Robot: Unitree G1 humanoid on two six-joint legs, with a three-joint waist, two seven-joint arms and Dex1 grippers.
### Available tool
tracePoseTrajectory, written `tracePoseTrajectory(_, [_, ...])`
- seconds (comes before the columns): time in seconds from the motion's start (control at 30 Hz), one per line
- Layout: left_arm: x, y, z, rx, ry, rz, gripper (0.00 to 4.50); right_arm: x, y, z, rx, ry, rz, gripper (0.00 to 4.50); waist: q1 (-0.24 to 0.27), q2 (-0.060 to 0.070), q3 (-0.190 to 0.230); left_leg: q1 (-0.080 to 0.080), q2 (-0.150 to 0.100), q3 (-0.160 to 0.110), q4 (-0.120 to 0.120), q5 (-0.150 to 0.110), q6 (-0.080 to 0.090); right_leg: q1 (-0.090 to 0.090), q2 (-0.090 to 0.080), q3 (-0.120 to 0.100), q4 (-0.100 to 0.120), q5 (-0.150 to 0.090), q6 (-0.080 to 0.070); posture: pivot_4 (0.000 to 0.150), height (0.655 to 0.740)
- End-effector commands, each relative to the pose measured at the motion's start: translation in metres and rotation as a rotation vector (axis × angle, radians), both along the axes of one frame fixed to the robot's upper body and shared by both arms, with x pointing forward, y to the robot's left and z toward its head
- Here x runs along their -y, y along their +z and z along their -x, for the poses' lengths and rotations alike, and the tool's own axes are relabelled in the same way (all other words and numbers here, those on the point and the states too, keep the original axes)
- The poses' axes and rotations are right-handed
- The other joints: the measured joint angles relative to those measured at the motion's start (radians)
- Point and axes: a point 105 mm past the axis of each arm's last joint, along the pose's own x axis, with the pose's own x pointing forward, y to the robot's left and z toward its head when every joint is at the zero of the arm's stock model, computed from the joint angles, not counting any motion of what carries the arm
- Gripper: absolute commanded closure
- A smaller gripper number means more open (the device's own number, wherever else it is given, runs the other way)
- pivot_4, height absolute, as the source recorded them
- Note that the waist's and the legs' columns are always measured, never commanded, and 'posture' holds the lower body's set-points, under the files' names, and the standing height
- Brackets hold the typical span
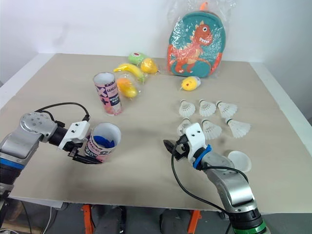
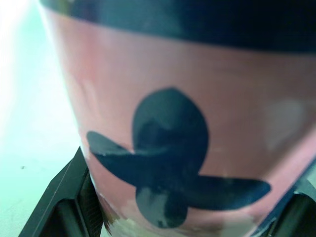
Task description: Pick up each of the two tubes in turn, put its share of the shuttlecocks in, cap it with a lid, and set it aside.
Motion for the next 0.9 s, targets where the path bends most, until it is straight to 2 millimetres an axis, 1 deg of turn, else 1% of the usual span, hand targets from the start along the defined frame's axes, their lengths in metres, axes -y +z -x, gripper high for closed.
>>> tracePoseTrajectory(0.03, [0.002,-0.017,0.009,-0.069,-0.037,-0.061,1.08,0.004,0.004,-0.015,0.022,-0.058,0.045,0.00,-0.001,0.000,0.000,0.000,0.000,0.000,0.000,0.000,0.000,0.000,0.000,0.000,0.000,0.000,0.000,0.150,0.7302])
tracePoseTrajectory(0.1, [0.001,-0.018,0.009,-0.067,-0.038,-0.065,1.08,0.010,0.002,-0.022,0.017,-0.100,0.063,0.00,-0.001,0.000,0.000,0.000,0.000,0.000,0.000,0.000,0.000,0.000,0.000,0.000,0.000,0.000,0.000,0.150,0.7302])
tracePoseTrajectory(0.13, [0.002,-0.018,0.009,-0.068,-0.039,-0.063,1.10,0.011,0.002,-0.025,0.018,-0.110,0.067,0.51,-0.001,0.000,0.000,0.000,0.000,0.000,0.000,0.000,0.000,0.000,0.000,0.000,0.000,0.000,0.000,0.150,0.7302])
tracePoseTrajectory(0.17, [0.003,-0.018,0.010,-0.069,-0.040,-0.059,1.10,0.013,0.003,-0.027,0.024,-0.119,0.078,0.77,-0.001,0.001,-0.001,0.000,0.000,0.000,0.000,0.000,0.000,0.000,0.000,0.000,0.000,0.000,0.000,0.150,0.7302])
tracePoseTrajectory(0.3, [0.004,-0.020,0.011,-0.066,-0.044,-0.068,1.10,0.009,0.005,-0.030,0.041,-0.108,0.092,2.63,0.000,0.001,-0.001,0.000,0.000,0.000,-0.001,0.000,0.000,0.000,0.000,0.000,0.001,0.000,-0.002,0.150,0.7302])
tracePoseTrajectory(0.33, [0.004,-0.020,0.011,-0.066,-0.044,-0.069,1.10,0.007,0.006,-0.031,0.045,-0.104,0.091,3.18,0.000,0.001,-0.001,0.000,-0.001,0.000,-0.001,0.000,0.000,0.000,0.000,0.000,0.001,-0.001,-0.002,0.150,0.7302])
tracePoseTrajectory(0.37, [0.004,-0.020,0.011,-0.066,-0.043,-0.068,1.10,0.006,0.007,-0.031,0.049,-0.099,0.089,3.46,-0.001,0.002,-0.001,0.000,0.000,0.000,-0.001,0.000,0.000,0.000,0.000,0.000,0.001,-0.001,-0.002,0.150,0.7302])
tracePoseTrajectory(0.4, [0.004,-0.020,0.011,-0.066,-0.043,-0.068,1.10,0.005,0.008,-0.030,0.052,-0.096,0.088,4.03,-0.001,0.002,-0.001,0.000,0.000,0.000,-0.001,0.000,0.000,0.000,0.000,0.000,0.001,-0.001,-0.002,0.150,0.7302])
tracePoseTrajectory(0.43, [0.005,-0.020,0.011,-0.066,-0.043,-0.068,1.10,0.005,0.009,-0.030,0.055,-0.095,0.088,4.44,-0.001,0.002,-0.001,0.000,0.000,0.000,-0.001,0.000,0.000,0.000,0.000,0.000,0.001,-0.001,-0.002,0.150,0.7302])
tracePoseTrajectory(0.57, [0.005,-0.020,0.010,-0.064,-0.046,-0.068,1.10,0.001,0.016,-0.028,0.080,-0.071,0.079,4.48,-0.001,0.002,-0.001,0.000,0.000,0.000,0.000,0.000,0.000,0.000,0.000,0.000,0.001,-0.001,-0.001,0.150,0.7302])
tracePoseTrajectory(0.67, [0.006,-0.021,0.010,-0.063,-0.050,-0.066,1.10,-0.004,0.027,-0.024,0.106,-0.028,0.041,4.48,-0.001,0.002,-0.001,0.000,0.000,0.000,0.000,0.000,0.000,0.000,0.000,0.000,0.001,-0.001,-0.001,0.150,0.7302])
tracePoseTrajectory(0.77, [0.008,-0.021,0.009,-0.064,-0.057,-0.064,1.10,-0.022,0.040,0.005,0.164,0.214,0.108,4.48,0.004,0.004,-0.001,0.000,-0.001,-0.001,-0.001,0.000,0.000,0.000,0.000,0.000,0.002,-0.001,-0.001,0.150,0.7302])
tracePoseTrajectory(0.9, [0.008,-0.022,0.007,-0.065,-0.063,-0.066,1.10,-0.039,0.070,0.051,0.223,0.542,0.073,4.48,0.006,0.005,-0.002,0.000,-0.002,-0.001,-0.001,-0.001,0.001,0.001,0.000,0.001,0.002,-0.004,0.003,0.150,0.7302])
